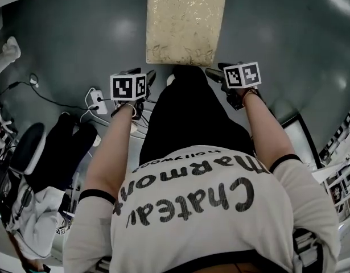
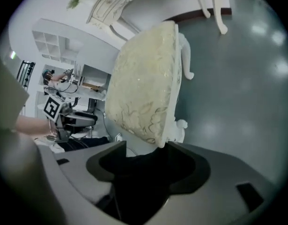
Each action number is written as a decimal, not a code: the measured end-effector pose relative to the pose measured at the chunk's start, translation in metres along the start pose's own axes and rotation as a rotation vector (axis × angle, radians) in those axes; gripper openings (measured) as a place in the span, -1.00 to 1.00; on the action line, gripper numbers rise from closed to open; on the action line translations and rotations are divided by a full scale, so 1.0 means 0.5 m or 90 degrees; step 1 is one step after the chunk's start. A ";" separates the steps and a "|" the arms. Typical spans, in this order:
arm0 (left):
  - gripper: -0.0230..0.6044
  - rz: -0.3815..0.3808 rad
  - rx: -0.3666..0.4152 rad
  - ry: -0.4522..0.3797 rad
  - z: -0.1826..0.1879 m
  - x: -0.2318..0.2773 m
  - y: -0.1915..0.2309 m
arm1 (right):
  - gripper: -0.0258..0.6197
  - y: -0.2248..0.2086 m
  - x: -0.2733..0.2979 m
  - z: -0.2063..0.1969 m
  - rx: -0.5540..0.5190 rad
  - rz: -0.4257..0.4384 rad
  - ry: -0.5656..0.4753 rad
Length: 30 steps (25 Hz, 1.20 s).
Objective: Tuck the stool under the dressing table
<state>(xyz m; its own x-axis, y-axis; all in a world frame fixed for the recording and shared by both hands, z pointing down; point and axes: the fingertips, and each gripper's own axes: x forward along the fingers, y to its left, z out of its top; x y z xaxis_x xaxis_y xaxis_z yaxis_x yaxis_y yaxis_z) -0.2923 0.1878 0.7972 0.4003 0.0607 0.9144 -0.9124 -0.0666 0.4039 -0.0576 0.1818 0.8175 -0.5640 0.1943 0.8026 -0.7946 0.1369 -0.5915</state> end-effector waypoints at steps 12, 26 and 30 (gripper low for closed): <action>0.03 -0.018 0.033 0.074 0.037 0.109 0.025 | 0.00 -0.020 0.085 0.025 -0.014 0.015 0.011; -0.17 -0.044 0.013 0.049 0.041 0.110 -0.002 | -0.06 -0.031 0.078 0.034 -0.005 0.016 -0.013; -0.19 -0.030 0.004 0.019 0.052 0.117 -0.005 | -0.07 -0.042 0.076 0.046 0.002 -0.002 -0.045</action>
<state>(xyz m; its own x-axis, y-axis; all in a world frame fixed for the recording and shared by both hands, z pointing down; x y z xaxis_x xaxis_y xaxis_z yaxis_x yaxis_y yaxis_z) -0.2643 0.1655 0.8507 0.4397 0.0934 0.8933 -0.8922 -0.0687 0.4463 -0.0674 0.1641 0.8620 -0.5756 0.1245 0.8082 -0.7971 0.1352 -0.5885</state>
